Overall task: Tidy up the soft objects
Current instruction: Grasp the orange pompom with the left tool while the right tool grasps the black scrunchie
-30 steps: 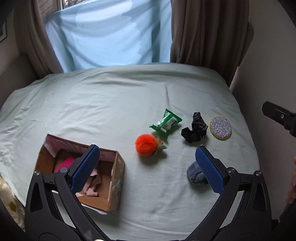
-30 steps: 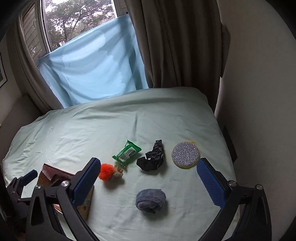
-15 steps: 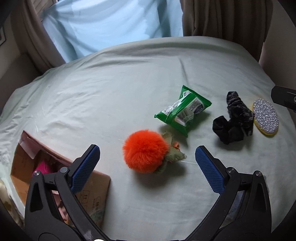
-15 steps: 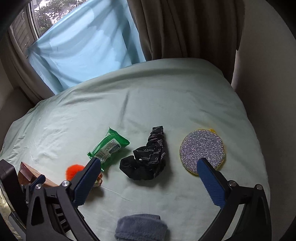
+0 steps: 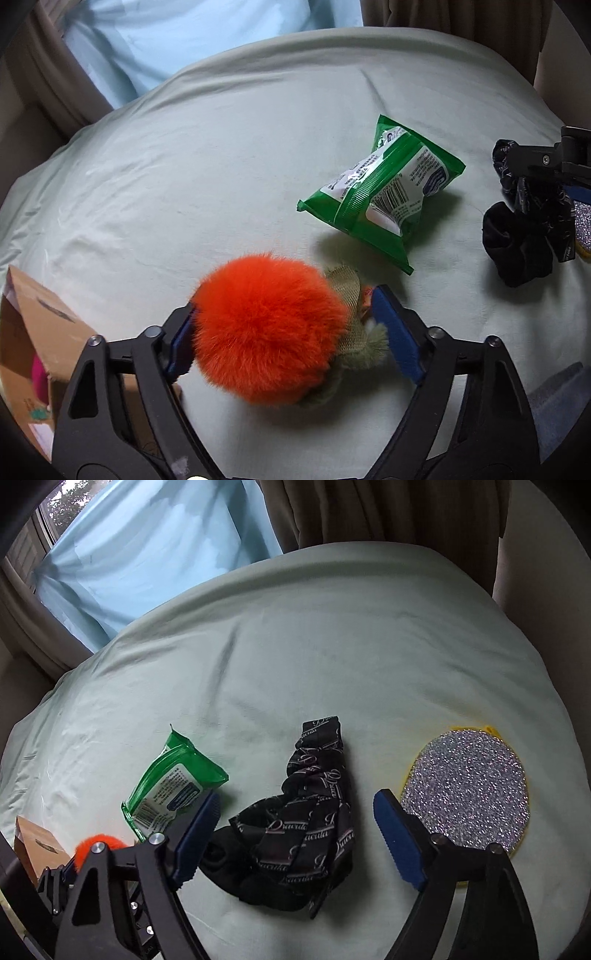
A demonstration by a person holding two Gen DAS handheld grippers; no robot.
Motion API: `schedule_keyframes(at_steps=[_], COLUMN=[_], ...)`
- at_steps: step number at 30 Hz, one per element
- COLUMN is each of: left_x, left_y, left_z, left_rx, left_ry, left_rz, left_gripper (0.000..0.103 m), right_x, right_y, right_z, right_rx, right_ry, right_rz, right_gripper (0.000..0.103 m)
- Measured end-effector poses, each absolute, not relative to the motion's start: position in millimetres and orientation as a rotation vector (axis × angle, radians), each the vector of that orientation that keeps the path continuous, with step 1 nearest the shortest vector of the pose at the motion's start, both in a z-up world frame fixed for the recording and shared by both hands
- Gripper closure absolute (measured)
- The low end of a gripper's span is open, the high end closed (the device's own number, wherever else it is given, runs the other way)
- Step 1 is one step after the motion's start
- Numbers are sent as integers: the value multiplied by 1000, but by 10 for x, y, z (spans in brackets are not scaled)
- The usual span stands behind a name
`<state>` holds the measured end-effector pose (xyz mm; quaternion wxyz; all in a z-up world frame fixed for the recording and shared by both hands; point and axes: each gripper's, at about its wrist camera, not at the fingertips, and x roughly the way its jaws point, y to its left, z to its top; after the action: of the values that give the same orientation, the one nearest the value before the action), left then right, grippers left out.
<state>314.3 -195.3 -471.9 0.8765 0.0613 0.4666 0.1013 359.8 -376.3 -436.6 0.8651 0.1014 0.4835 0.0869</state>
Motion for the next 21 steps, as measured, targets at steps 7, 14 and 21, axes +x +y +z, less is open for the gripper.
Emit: schedule_keyframes(at_steps=[7,14,21], left_x=[3346,3410,3340], left_y=[-1928,-1895,-1885], left_z=[-4877,-4891,-4817], left_rx=[116,87,69], left_ry=[1001,1009,1006], left_rz=[148,115,111], left_gripper=[58,63,66], right_x=[3802,3814,3762], right_y=[-3724,-3750,-3727], right_z=[-4566,-4611,-4581], right_rx=[202,180,171], right_ry=[1069,1079,1054], right_rz=[190,165,154], right_gripper=[51,67,70])
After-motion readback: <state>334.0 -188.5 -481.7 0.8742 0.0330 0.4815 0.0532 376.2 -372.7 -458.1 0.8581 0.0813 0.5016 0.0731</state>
